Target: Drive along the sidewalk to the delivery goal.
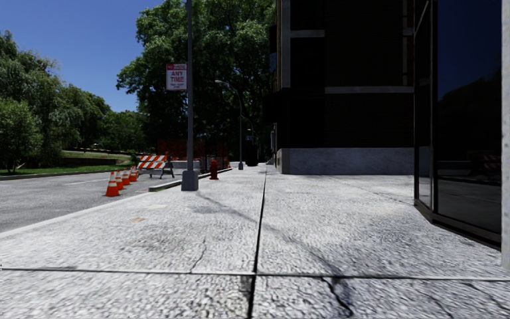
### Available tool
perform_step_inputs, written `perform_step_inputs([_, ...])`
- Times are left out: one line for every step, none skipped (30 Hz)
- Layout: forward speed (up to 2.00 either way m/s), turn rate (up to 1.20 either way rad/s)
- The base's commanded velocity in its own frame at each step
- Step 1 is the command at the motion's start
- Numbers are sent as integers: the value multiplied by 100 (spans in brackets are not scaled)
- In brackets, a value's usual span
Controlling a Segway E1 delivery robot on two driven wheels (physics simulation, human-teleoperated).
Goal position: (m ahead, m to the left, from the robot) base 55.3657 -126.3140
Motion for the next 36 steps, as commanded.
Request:
perform_step_inputs([193,0])
perform_step_inputs([193,-1])
perform_step_inputs([193,-4])
perform_step_inputs([193,-10])
perform_step_inputs([193,-17])
perform_step_inputs([193,-17])
perform_step_inputs([192,-21])
perform_step_inputs([192,-23])
perform_step_inputs([192,-23])
perform_step_inputs([192,-23])
perform_step_inputs([192,-23])
perform_step_inputs([192,-23])
perform_step_inputs([192,-23])
perform_step_inputs([192,-23])
perform_step_inputs([192,-23])
perform_step_inputs([192,-24])
perform_step_inputs([192,-28])
perform_step_inputs([192,-29])
perform_step_inputs([192,-30])
perform_step_inputs([192,-30])
perform_step_inputs([192,-30])
perform_step_inputs([192,-30])
perform_step_inputs([192,-30])
perform_step_inputs([192,-30])
perform_step_inputs([192,-30])
perform_step_inputs([192,-30])
perform_step_inputs([192,-30])
perform_step_inputs([192,-30])
perform_step_inputs([192,-30])
perform_step_inputs([192,-30])
perform_step_inputs([192,-30])
perform_step_inputs([192,-30])
perform_step_inputs([192,-30])
perform_step_inputs([192,-30])
perform_step_inputs([192,-30])
perform_step_inputs([192,-30])
